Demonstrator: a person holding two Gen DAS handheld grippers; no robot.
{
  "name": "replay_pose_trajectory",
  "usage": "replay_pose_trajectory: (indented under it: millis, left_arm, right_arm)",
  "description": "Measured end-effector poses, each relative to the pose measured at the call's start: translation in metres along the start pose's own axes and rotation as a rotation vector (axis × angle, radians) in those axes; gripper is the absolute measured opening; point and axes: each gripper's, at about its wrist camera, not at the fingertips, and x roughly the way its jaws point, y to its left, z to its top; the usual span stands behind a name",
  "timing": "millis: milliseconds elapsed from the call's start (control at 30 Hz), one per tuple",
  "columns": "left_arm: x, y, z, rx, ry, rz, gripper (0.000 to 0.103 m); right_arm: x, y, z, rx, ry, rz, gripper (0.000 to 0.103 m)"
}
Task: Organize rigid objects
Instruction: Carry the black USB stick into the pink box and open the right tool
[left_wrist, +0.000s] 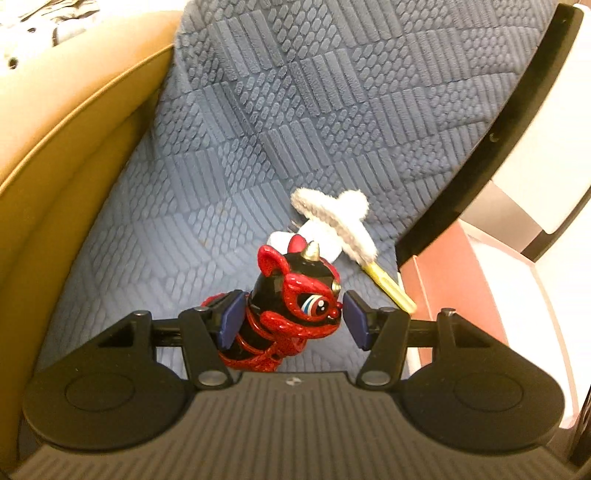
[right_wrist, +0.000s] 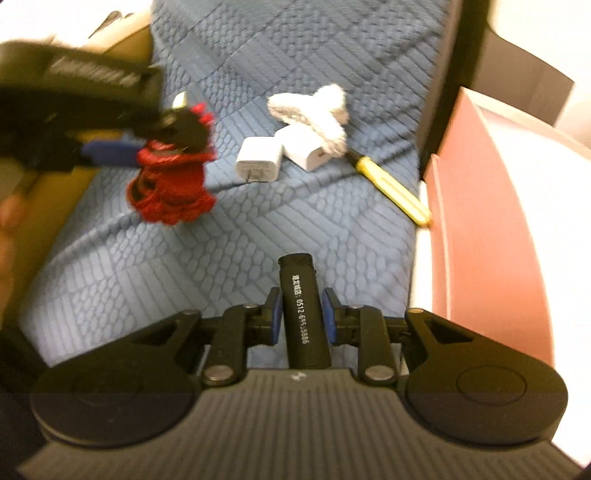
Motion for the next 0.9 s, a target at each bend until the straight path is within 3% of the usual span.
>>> replay_pose_trajectory:
  millis: [167,367,567,700,900]
  left_arm:
    - [-0.027,-0.007,-0.014,-0.027,-0.010,-0.030,0.064]
    - [-0.056,-0.028,-0.025,0.056,-0.023,-0.035,0.064]
    - [-0.074,-0.044,-0.037,0.040,-0.007,-0.055,0.064]
    - [-0.082,-0.055,-0.037,0.008,-0.004,-0.070,0.064]
    - [-0.102,-0.091,-0.027,0.042,-0.030,-0.084,0.062]
  right_arm:
    - [-0.023,-0.005,-0.004,0.019,-0.018,0.005,0.027]
    - [-0.050,-0.011,-0.016,0.038,-0.031,0.026,0.027]
    - [-0.076,-0.016,-0.025,0.062,-0.051,0.036,0.027]
    - [-0.096,-0.023,-0.022,0.083,-0.087,0.033,0.027]
    - [-0.132,-0.041,-0.010,0.097,-0.174,0.011,0.027]
